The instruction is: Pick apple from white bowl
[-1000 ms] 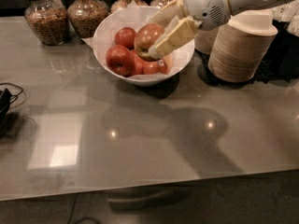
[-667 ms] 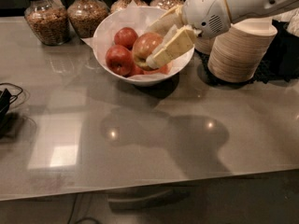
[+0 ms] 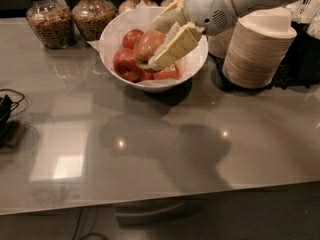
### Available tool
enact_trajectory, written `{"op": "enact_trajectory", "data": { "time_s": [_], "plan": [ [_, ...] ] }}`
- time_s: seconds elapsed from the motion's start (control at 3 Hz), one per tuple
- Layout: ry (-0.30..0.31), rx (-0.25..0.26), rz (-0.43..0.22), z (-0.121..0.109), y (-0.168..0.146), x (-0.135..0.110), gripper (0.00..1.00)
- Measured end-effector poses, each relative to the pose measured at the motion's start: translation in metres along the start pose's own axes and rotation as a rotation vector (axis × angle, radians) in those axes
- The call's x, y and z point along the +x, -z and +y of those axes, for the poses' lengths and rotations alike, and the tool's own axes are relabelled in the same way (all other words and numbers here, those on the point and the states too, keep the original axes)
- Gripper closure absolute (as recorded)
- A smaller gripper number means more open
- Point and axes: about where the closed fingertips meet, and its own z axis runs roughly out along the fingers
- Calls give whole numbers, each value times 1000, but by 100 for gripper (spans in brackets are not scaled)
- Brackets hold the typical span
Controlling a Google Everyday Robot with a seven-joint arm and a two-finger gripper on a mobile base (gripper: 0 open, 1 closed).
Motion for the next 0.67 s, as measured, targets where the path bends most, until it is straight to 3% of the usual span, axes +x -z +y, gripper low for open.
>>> {"op": "enact_trajectory", "data": {
  "time_s": [0.67],
  "plan": [
    [37, -8, 31, -13, -8, 0, 100]
  ]
}}
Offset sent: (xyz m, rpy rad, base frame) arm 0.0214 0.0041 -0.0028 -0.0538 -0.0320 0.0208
